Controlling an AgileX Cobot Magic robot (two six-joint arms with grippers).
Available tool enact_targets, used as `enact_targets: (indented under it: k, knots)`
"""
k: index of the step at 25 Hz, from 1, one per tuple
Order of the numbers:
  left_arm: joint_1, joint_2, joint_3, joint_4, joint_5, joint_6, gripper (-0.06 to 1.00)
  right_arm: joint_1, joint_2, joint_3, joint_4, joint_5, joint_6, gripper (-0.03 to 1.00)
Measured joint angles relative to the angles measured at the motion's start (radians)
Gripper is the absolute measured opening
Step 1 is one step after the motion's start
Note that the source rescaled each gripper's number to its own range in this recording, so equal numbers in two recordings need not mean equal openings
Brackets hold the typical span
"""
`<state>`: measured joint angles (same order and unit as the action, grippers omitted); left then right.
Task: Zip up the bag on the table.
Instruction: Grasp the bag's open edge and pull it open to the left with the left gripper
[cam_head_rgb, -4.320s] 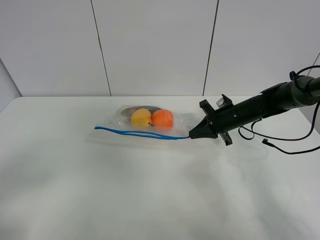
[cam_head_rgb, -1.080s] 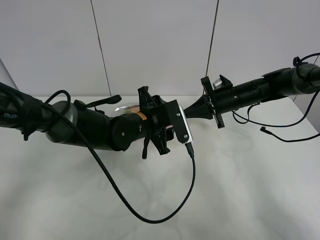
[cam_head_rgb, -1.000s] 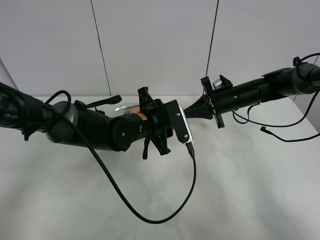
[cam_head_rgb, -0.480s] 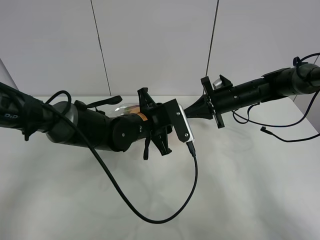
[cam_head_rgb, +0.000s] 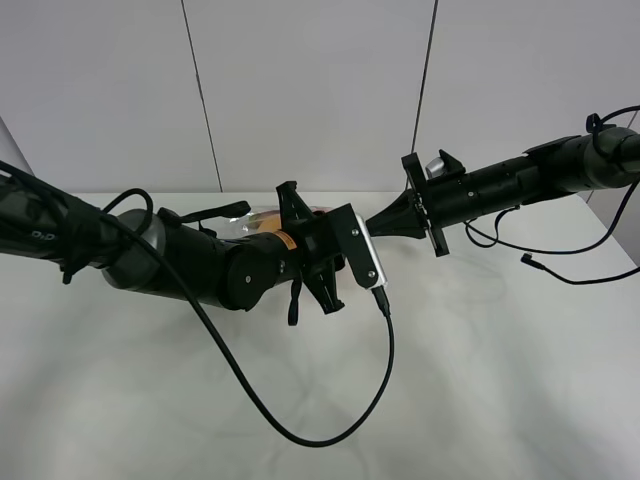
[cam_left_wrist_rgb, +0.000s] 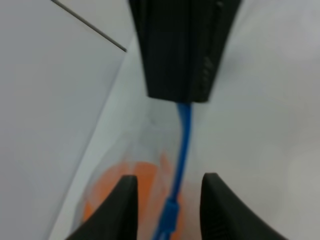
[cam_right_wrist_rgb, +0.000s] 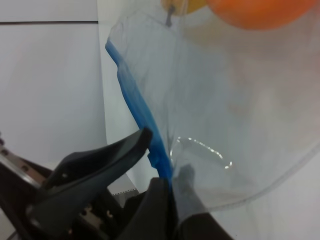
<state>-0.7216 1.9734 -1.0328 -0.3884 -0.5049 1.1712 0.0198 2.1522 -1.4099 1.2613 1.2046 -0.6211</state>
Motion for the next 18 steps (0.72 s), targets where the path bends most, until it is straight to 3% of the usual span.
enact_targets:
  k: [5, 11, 18]
  knots:
    - [0.001, 0.000, 0.000, 0.000, -0.011, 0.000, 0.32, 0.000, 0.000, 0.000, 0.000, 0.000, 0.000, 0.00]
    - [0.001, 0.000, 0.003, 0.000, -0.013, 0.000, 0.02, 0.000, 0.000, 0.000, 0.000, 0.000, 0.000, 0.00]
    - [0.001, 0.000, 0.003, 0.000, -0.010, -0.001, 0.00, 0.000, 0.000, 0.000, 0.000, 0.000, 0.000, 0.00]
